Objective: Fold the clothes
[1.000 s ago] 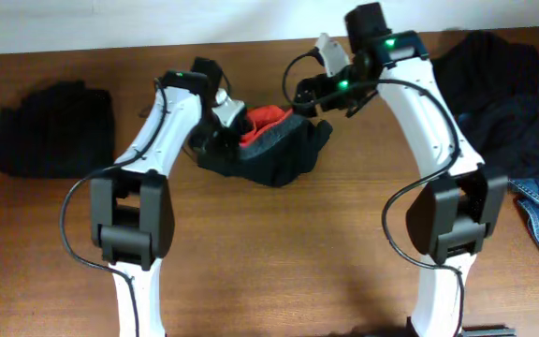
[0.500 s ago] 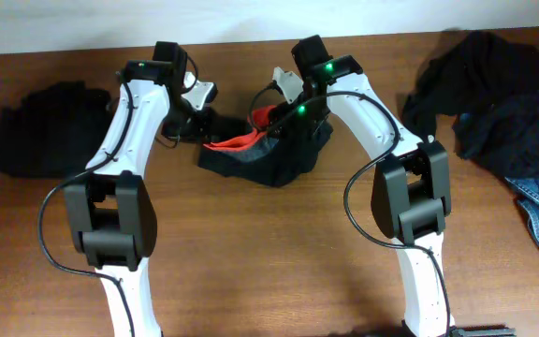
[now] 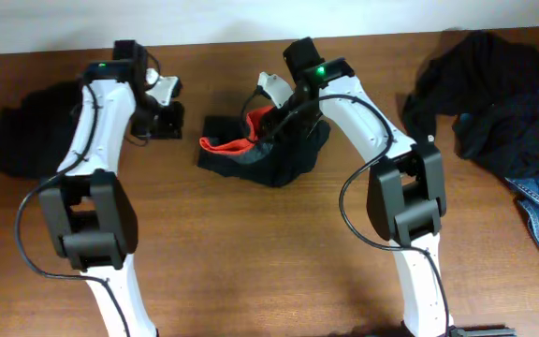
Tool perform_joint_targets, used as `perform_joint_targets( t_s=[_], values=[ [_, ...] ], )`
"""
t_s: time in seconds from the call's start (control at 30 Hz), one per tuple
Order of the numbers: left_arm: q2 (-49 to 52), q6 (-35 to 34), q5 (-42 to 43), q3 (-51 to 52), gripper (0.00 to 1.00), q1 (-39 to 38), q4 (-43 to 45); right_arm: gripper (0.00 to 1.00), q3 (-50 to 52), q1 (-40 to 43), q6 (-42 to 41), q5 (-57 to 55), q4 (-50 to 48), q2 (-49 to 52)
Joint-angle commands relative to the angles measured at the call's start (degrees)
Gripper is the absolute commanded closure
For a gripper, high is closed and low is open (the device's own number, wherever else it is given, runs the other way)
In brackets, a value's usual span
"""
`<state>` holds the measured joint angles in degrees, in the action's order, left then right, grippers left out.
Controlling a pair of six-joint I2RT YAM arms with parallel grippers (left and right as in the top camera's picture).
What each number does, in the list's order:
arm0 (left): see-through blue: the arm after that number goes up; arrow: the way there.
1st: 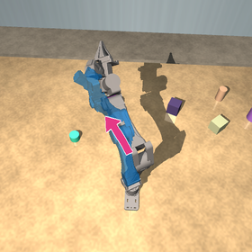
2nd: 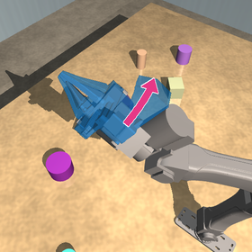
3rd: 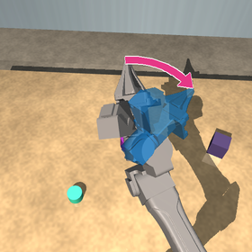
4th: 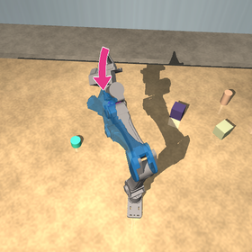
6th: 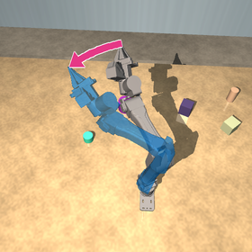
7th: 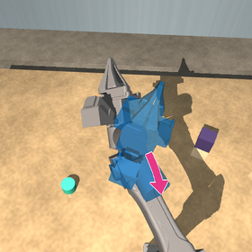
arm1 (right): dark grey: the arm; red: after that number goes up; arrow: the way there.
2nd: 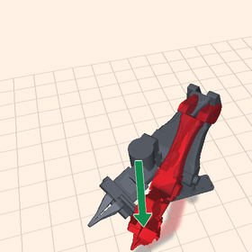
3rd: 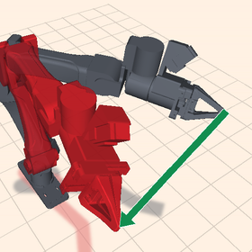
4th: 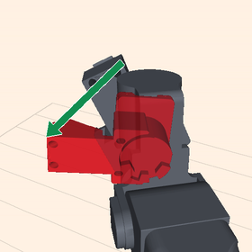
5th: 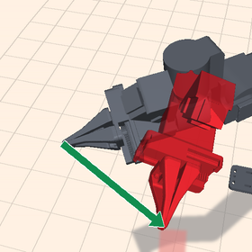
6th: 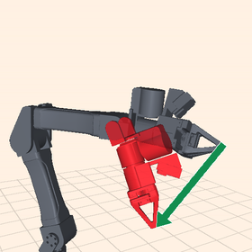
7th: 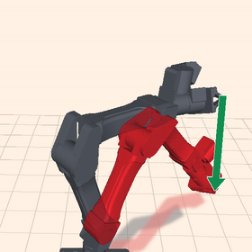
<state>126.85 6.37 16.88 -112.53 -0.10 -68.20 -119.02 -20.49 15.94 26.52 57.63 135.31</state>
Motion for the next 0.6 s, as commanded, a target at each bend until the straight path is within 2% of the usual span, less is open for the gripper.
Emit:
perform_joint_targets(
  t_s=[0.0, 0.07, 0.17, 0.2, 0.37, 0.57],
  values=[
    [-3.2, -0.3, -0.1, -1.2, 0.99, 2.4, 0.1, 0.42, 0.0, -1.4, 1.2, 1.6, 0.2, 1.7],
    [-3.2, -0.3, -0.1, -1.2, 0.99, 2.9, 0.1, 0.52, 0.0, -1.6, 1.2, 1.5, 0.7, 2.3],
    [-3.2, -0.3, -0.2, -1.2, 0.99, 2.9, 0.2, 0.91, 0.0, -1.6, 1.9, 1.0, 1.4, 3.1],
    [-3.2, -0.3, -0.2, -1.2, 0.99, 2.9, 0.3, 0.96, -0.2, -1.6, 1.9, 0.0, 1.4, 2.9],
    [-3.2, -0.3, -0.2, -1.2, 0.99, 3.0, 0.7, 0.96, -4.7, -1.6, 3.3, -2.4, 4.4, 1.0],
    [-3.4, -0.3, -0.2, -1.2, 0.99, 3.3, 2.2, 0.96, -19.3, -2.4, 5.4, 0.1, 12.9, 0.4]
  ],
)
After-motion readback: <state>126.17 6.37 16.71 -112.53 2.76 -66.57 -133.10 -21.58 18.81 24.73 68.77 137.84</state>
